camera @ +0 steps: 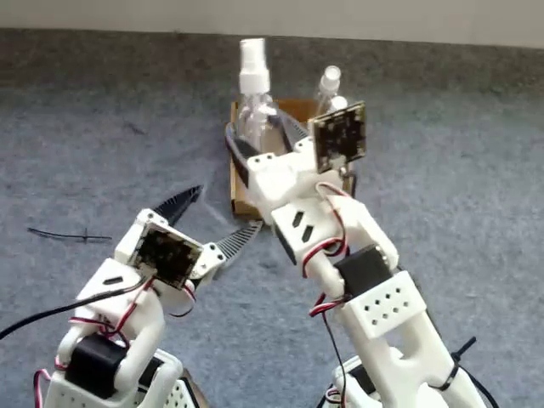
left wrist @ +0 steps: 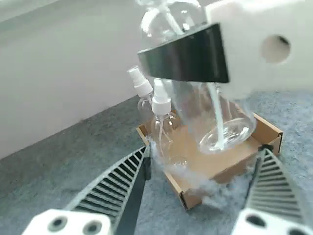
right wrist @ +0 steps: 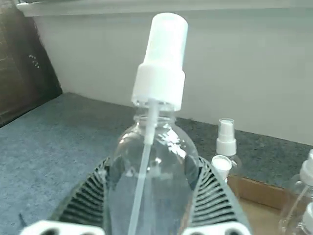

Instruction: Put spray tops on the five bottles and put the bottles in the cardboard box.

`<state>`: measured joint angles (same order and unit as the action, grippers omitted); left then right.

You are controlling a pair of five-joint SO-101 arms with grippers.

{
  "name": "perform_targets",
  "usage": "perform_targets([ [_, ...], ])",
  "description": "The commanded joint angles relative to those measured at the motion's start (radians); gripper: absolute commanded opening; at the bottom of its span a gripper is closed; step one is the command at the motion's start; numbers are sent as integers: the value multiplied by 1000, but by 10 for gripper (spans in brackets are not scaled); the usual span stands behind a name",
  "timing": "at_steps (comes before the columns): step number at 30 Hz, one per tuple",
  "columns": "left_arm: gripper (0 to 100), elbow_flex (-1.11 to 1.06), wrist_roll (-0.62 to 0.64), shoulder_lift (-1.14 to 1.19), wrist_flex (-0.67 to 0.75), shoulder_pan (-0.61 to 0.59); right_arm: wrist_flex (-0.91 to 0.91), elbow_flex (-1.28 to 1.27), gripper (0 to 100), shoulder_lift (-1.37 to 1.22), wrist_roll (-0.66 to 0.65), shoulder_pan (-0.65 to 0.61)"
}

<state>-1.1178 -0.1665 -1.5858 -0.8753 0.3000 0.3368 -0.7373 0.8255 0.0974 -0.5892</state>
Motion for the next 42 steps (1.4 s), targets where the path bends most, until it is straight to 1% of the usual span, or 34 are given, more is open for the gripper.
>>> perform_targets([
  [1,300,7,3,-19,48,31,-21,68,5,-5,6,-33],
  [5,300,13,3,-19,49,27,-4,67,5,2,6,-65],
  [7,298,1,2,-18,58,15,84,71,5,2,6,-77],
  [10,298,-38,2,-18,107,-36,194,87,5,18,8,-85],
  [12,298,-56,2,-18,121,-62,214,102,5,56,8,-84],
  [16,298,-81,-2,-18,126,-70,219,97,5,143,3,-84],
  [20,298,-91,-2,-18,126,-71,305,99,5,186,3,-79],
  [25,295,-90,-2,-19,126,-71,323,97,5,185,2,-76],
  [28,295,-94,-2,-19,123,-71,323,97,5,183,2,-35],
  [30,295,-96,-2,-28,121,-70,318,97,5,180,-3,19],
  [32,295,-105,-2,-28,118,-67,291,97,5,160,-48,85],
  [35,295,-136,-2,-30,107,-65,196,97,5,85,-115,191],
  [38,295,-176,-5,-30,110,-73,96,97,5,-7,-121,280],
  [42,295,-225,-5,-30,112,-73,-71,51,5,-104,-120,335],
])
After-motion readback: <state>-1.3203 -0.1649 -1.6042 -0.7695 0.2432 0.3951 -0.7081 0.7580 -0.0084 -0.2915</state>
